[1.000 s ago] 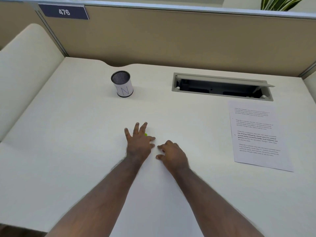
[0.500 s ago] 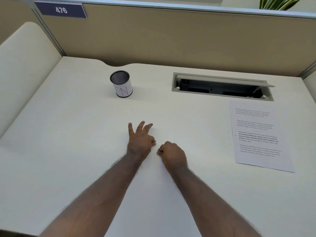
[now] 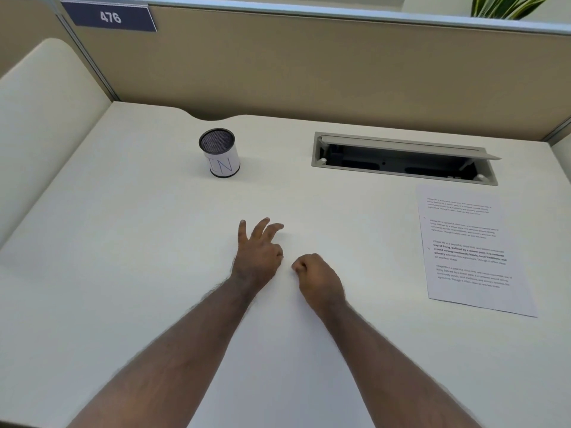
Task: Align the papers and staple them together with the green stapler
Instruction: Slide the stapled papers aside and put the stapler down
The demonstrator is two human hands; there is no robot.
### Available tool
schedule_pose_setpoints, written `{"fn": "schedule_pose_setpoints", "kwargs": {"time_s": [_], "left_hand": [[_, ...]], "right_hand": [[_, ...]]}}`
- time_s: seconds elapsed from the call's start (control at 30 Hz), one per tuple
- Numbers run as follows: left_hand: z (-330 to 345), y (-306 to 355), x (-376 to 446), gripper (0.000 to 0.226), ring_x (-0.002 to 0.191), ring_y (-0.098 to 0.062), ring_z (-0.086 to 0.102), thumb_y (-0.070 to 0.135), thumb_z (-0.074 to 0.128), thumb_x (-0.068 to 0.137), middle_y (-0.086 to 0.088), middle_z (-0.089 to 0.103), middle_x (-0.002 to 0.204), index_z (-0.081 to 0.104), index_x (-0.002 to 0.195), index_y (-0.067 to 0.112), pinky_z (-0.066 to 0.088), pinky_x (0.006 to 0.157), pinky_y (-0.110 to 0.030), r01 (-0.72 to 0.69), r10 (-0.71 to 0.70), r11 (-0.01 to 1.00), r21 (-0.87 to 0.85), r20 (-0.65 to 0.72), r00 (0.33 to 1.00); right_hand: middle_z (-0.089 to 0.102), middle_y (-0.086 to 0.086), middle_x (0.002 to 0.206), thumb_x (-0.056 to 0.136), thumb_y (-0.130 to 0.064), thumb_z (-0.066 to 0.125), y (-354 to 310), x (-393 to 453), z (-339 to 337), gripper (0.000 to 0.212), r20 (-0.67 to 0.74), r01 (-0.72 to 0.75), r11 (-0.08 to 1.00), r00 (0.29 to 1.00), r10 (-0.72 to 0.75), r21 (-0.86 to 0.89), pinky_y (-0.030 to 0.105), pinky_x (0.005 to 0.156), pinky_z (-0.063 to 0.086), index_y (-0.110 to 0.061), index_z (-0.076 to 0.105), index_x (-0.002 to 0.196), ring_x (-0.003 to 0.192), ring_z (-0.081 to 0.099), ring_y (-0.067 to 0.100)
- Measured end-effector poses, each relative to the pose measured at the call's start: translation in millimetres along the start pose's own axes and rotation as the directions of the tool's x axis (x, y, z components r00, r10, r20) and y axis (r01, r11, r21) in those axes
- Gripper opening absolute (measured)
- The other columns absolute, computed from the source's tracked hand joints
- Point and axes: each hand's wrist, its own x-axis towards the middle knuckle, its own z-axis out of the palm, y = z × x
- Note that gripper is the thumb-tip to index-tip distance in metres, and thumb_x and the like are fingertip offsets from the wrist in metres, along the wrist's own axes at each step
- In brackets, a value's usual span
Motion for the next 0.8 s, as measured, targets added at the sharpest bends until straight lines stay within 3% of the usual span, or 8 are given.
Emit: {"fn": "schedule_pose_setpoints", "kwargs": {"time_s": [0.13, 0.33, 0.6, 0.7, 0.8], "left_hand": [[0, -14, 3, 0.021, 0.149, -0.014, 0.018, 0.03, 0.052, 0.091, 0.012, 0.04, 0.149, 0.073, 0.087, 0.026, 0.002, 0.118, -0.055, 0.152, -0.167, 0.964, -0.219, -0.05, 0.985], [2, -20, 3, 0.018, 0.148, -0.012, 0.016, 0.032, 0.057, 0.091, 0.014, 0.04, 0.148, 0.075, 0.088, 0.03, -0.001, 0.119, -0.054, 0.139, -0.136, 0.95, -0.278, 0.03, 0.99], [1, -11, 0, 0.021, 0.149, -0.013, 0.015, 0.045, 0.059, 0.087, 0.016, 0.033, 0.154, 0.075, 0.098, 0.036, -0.004, 0.118, -0.056, 0.1, -0.085, 0.973, -0.209, 0.082, 0.993], [-2, -8, 1, 0.022, 0.149, -0.016, 0.016, 0.045, 0.057, 0.089, 0.013, 0.034, 0.155, 0.076, 0.097, 0.037, -0.001, 0.117, -0.059, 0.064, -0.056, 0.993, -0.104, 0.073, 0.996], [-5, -6, 4, 0.021, 0.149, -0.019, 0.017, 0.043, 0.056, 0.09, 0.011, 0.034, 0.155, 0.076, 0.095, 0.037, -0.001, 0.115, -0.062, 0.029, -0.028, 0.999, -0.015, 0.064, 0.998]], "right_hand": [[0.061, -0.017, 0.083, 0.095, -0.021, 0.05, 8, 5, -16, 0.021, -0.083, -0.053, 0.94, 0.993, 0.086, 0.337, 0.023, 0.073, 0.041, -0.032, 0.058, 0.079, 0.081, 0.058, 0.008], [0.062, -0.012, 0.08, 0.096, -0.027, 0.051, 17, 2, -27, 0.024, -0.056, -0.123, 0.893, 0.985, 0.163, 0.434, 0.018, 0.058, 0.043, -0.035, 0.058, 0.075, 0.074, 0.061, 0.014], [0.063, -0.012, 0.079, 0.095, -0.028, 0.052, 19, -4, -24, 0.022, -0.018, -0.132, 0.924, 0.989, 0.148, 0.36, 0.024, 0.066, 0.048, -0.034, 0.058, 0.074, 0.078, 0.066, 0.018], [0.061, -0.018, 0.078, 0.092, -0.034, 0.053, 15, -7, -22, 0.02, 0.015, -0.112, 0.967, 0.994, 0.112, 0.23, 0.023, 0.064, 0.045, -0.036, 0.056, 0.071, 0.073, 0.059, 0.003], [0.063, -0.018, 0.088, 0.09, -0.034, 0.052, 6, -7, -20, 0.017, 0.08, -0.067, 0.996, 0.995, 0.062, 0.051, 0.026, 0.067, 0.045, -0.033, 0.059, 0.076, 0.082, 0.061, 0.006]]}}
